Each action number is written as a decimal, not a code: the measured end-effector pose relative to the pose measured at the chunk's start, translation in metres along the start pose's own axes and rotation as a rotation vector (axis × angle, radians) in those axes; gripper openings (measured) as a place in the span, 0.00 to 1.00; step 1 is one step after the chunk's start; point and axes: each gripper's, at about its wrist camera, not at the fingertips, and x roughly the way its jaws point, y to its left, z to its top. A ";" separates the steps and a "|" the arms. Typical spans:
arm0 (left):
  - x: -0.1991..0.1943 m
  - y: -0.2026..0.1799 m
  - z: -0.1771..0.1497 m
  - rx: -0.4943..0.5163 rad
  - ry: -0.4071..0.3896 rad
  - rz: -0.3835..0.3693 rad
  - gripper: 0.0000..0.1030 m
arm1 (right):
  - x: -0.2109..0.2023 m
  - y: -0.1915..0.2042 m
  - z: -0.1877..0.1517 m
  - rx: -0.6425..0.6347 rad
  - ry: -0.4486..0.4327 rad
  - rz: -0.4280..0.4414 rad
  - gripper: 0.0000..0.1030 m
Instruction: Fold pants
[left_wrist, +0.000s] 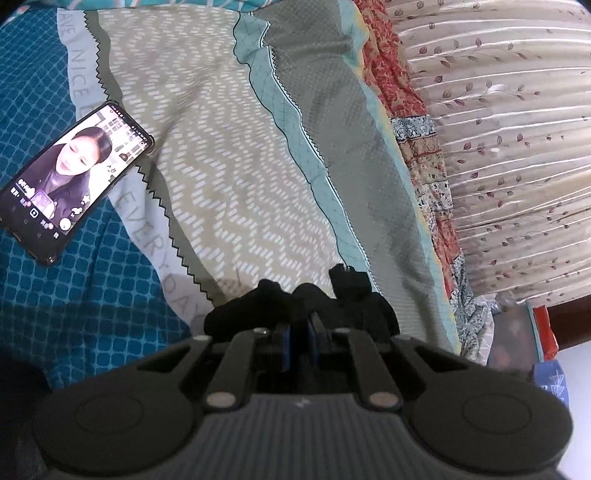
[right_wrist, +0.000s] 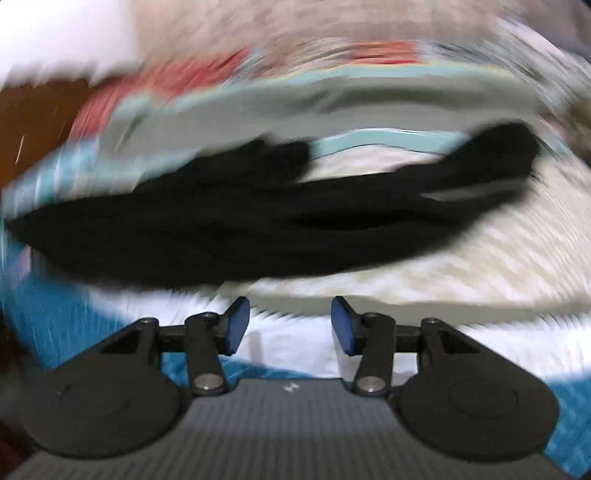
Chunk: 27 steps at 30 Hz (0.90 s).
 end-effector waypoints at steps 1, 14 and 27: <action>0.001 -0.001 0.001 0.004 -0.001 0.004 0.09 | -0.005 -0.018 0.005 0.078 -0.030 -0.025 0.49; 0.000 -0.022 0.000 0.023 -0.024 0.053 0.09 | 0.081 -0.138 0.059 0.735 -0.138 -0.133 0.12; 0.015 -0.011 0.007 -0.003 -0.018 0.075 0.09 | 0.004 -0.090 0.153 0.370 -0.402 -0.410 0.33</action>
